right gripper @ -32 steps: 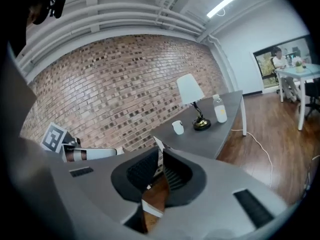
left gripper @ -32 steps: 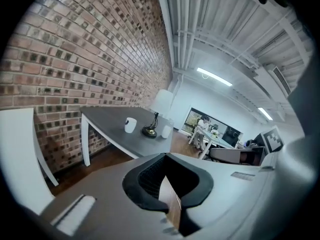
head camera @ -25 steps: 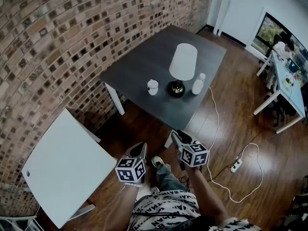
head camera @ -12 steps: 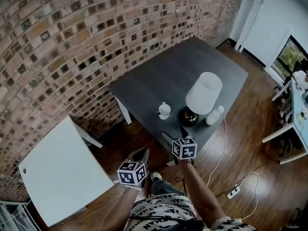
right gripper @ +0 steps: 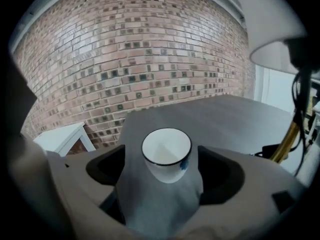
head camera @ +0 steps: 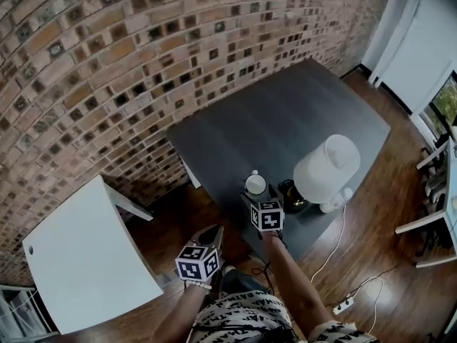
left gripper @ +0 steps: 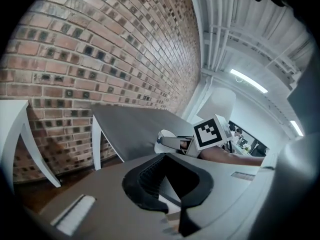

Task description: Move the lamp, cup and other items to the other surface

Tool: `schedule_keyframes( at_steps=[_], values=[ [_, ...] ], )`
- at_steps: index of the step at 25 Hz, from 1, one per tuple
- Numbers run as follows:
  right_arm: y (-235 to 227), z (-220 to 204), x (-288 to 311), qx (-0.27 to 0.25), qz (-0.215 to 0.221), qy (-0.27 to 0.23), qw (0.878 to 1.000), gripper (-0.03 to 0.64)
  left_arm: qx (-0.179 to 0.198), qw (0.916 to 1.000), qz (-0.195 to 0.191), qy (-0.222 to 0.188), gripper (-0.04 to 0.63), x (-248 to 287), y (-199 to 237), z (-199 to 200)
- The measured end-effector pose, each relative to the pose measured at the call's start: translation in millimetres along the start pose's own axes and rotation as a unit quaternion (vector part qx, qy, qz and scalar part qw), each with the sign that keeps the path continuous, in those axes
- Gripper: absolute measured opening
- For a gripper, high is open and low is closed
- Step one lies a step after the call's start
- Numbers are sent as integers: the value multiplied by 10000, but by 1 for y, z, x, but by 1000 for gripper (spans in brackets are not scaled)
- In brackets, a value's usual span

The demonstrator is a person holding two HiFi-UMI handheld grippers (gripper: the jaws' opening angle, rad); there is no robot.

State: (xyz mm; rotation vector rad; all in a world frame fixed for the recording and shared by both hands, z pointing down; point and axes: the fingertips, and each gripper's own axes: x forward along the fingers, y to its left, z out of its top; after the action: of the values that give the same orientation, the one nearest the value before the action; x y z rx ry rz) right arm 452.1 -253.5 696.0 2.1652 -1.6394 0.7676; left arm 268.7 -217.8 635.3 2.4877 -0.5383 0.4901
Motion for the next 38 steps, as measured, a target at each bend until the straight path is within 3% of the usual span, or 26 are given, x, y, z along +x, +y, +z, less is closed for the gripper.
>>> schedule_keyframes(
  at_steps=[11,14,24,33,38],
  values=[
    [-5,2,48,-207,112,187,9995,465,-254,9995,189,-19,8,19,26,2],
    [-5,2,49,-289,143,203,9993,426,-275,9993,230,-66,8,19,29,7],
    [17,20,21,-607,374,88,9974,423,-526,9972,501,-158,8,-9,32,12],
    [116,37,-16,-1112,1029,17,9885,423,-653,9905,1148,-389,8,-86,58,0],
    [219,29,-32,-1587,1770,4,9713,423,-915,9784,1745,-619,8,-158,90,-26]
  ],
)
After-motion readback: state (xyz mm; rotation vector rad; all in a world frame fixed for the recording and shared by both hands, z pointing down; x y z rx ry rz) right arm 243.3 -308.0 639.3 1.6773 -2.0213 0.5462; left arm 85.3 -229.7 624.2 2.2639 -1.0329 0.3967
